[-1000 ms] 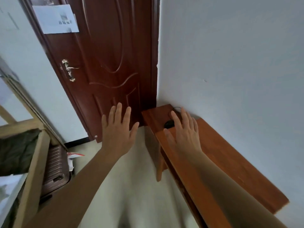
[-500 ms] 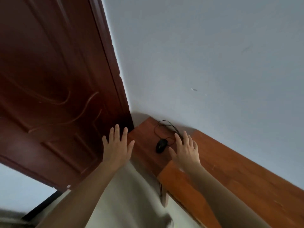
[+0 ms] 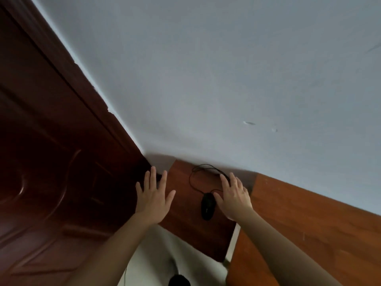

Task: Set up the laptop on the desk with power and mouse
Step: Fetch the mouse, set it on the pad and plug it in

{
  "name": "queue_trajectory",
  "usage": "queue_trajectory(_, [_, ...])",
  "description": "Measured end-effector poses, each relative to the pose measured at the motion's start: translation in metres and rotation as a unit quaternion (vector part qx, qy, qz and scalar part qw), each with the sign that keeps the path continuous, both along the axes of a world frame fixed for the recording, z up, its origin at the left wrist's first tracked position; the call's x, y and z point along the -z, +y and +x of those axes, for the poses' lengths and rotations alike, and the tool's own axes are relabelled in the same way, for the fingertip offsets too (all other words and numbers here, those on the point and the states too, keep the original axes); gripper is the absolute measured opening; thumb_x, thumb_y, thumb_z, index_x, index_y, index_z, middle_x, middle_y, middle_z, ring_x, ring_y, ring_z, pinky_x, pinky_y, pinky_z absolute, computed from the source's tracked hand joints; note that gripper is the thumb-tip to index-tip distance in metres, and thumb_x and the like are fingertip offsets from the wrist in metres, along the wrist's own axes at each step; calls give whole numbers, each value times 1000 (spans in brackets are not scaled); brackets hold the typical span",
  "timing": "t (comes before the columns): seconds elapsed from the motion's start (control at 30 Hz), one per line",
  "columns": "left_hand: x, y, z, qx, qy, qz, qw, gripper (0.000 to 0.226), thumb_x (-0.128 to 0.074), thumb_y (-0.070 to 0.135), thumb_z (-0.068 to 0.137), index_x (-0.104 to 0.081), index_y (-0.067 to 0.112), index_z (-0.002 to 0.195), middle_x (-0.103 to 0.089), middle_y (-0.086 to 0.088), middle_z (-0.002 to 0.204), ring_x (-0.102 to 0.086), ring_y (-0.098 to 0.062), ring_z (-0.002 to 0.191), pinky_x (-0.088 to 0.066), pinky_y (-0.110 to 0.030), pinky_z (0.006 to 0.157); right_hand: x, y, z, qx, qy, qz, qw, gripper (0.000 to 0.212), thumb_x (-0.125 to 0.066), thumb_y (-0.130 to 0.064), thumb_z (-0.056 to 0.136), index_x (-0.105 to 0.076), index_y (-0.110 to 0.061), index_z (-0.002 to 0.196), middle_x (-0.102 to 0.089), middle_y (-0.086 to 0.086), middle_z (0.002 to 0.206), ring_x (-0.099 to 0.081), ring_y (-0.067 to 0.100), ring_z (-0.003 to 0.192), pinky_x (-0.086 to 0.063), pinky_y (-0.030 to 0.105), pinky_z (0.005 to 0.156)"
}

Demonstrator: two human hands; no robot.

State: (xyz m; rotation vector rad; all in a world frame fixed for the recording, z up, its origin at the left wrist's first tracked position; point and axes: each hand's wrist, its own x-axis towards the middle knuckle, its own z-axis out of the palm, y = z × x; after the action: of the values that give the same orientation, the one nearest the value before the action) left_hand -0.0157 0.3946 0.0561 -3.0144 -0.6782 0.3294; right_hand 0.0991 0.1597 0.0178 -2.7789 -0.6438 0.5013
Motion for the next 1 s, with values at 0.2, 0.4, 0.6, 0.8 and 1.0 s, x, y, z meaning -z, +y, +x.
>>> queue_trajectory(0.2, [70, 68, 84, 130, 76, -52, 987, 78, -20, 65, 96, 6, 24, 157, 17, -15, 163, 6, -33, 151, -15, -58, 118, 47, 36, 17, 177, 58, -25, 982, 74, -42, -54, 97, -11, -23, 157, -8, 13, 164, -15, 33, 149, -29, 48, 115])
queue_trajectory(0.4, [134, 107, 127, 158, 120, -147, 969, 76, -22, 63, 97, 6, 24, 156, 15, -13, 164, 8, -31, 151, -11, -54, 121, 108, 77, 1, 290, 119, -41, 949, 86, -46, -59, 93, 3, -29, 157, -7, 14, 164, -22, 37, 146, -35, 49, 110])
queue_trajectory(0.6, [190, 137, 139, 144, 164, -203, 955, 82, -34, 64, 95, 6, 27, 156, 14, -11, 164, 12, -31, 150, -7, -53, 120, 173, 122, 3, 376, 146, -7, 915, 111, -61, -64, 82, 20, -34, 152, 12, 11, 163, -15, 40, 145, -37, 57, 107])
queue_trajectory(0.8, [231, 149, 177, 132, 145, -222, 955, 88, -48, 65, 90, -10, 24, 157, -13, -16, 161, -11, -35, 147, -22, -51, 115, 222, 149, -18, 374, 112, -41, 920, 81, -55, -41, 94, -7, -23, 157, -25, 12, 157, -34, 36, 133, -44, 49, 98])
queue_trajectory(1.0, [261, 101, 231, 137, 82, -274, 948, 81, -53, 66, 87, -27, 26, 152, -39, -19, 145, -35, -36, 136, -36, -46, 107, 233, 145, -61, 379, 88, -17, 921, 87, -61, -42, 87, -16, -16, 156, -38, 9, 148, -42, 33, 125, -48, 48, 92])
